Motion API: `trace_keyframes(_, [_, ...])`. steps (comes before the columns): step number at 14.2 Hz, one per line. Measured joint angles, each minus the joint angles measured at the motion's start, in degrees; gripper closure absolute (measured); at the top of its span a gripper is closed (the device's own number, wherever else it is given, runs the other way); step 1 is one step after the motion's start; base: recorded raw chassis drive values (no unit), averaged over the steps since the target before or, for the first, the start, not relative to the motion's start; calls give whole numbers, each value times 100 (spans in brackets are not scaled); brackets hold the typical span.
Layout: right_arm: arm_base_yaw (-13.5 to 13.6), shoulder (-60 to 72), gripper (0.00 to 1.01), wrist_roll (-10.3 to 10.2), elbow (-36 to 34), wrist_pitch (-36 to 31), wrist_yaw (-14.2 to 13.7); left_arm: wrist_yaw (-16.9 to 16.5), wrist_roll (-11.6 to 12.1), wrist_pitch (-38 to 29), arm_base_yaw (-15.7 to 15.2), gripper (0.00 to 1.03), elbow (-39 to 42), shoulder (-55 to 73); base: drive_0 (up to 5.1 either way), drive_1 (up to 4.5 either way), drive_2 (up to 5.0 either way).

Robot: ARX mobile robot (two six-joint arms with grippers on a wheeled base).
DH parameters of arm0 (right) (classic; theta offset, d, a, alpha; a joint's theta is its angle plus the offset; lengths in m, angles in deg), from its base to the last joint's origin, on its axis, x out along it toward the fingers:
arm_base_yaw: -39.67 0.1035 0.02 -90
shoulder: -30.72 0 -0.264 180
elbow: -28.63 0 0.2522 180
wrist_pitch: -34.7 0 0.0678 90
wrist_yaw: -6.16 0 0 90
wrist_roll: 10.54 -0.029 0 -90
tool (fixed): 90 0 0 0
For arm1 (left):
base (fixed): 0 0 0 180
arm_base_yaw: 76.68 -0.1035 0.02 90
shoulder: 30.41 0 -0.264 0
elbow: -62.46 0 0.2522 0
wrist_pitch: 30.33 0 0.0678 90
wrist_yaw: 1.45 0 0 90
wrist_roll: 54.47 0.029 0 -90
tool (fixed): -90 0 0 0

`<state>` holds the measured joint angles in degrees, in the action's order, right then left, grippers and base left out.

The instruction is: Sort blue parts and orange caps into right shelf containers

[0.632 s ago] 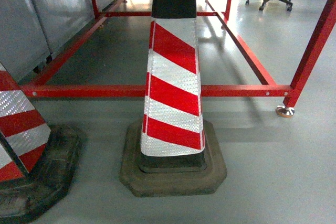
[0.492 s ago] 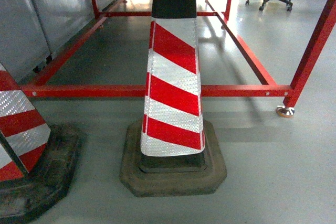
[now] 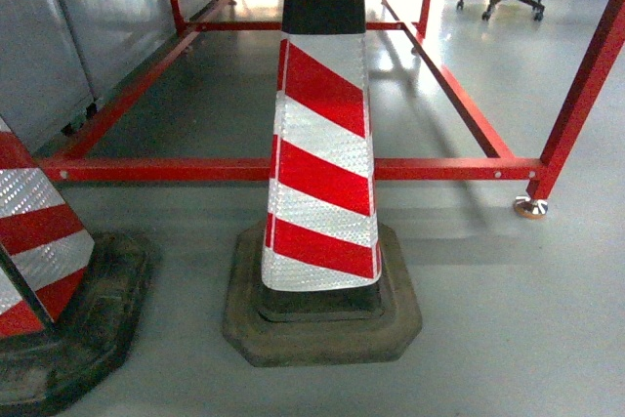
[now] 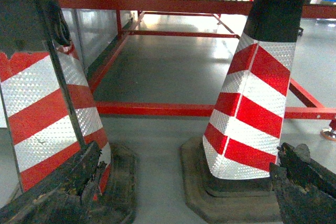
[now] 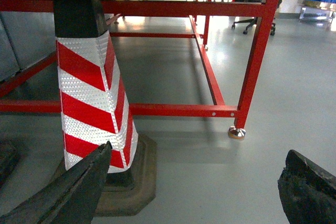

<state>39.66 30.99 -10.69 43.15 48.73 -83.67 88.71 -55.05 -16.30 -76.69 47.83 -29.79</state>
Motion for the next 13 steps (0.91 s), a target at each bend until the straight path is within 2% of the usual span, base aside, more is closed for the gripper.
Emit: trace_keyframes(13, [0,0,3,4,0,4,-11,-4,-2,4,0,5,0,0,0,0,0])
